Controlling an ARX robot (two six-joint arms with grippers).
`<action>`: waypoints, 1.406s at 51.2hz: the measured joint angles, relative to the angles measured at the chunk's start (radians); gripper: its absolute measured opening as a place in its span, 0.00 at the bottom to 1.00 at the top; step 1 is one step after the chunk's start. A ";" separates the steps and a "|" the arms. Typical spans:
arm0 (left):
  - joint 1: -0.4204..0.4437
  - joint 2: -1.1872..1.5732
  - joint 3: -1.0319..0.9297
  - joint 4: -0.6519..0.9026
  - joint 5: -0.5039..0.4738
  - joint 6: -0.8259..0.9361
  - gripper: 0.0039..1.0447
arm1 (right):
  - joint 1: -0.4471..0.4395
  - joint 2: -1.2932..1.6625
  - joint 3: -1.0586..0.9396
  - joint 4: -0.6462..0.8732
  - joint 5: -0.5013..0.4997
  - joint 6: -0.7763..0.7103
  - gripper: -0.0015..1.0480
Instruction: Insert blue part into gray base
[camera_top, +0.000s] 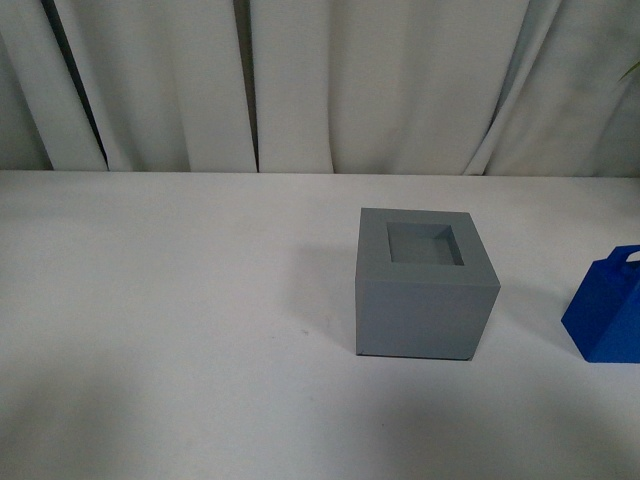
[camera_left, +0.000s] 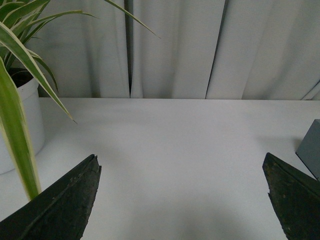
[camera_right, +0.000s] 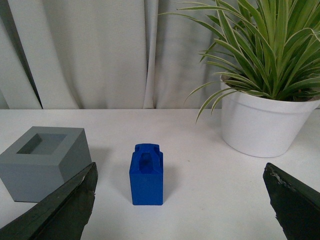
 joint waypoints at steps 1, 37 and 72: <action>0.000 0.000 0.000 0.000 0.000 0.000 0.94 | 0.000 0.000 0.000 0.000 0.000 0.000 0.93; 0.000 0.000 0.000 0.000 0.000 0.000 0.94 | 0.000 0.000 0.000 0.000 0.000 0.000 0.93; 0.000 0.000 0.000 0.000 0.000 0.000 0.94 | -0.045 1.060 0.651 -0.077 -0.391 -0.228 0.93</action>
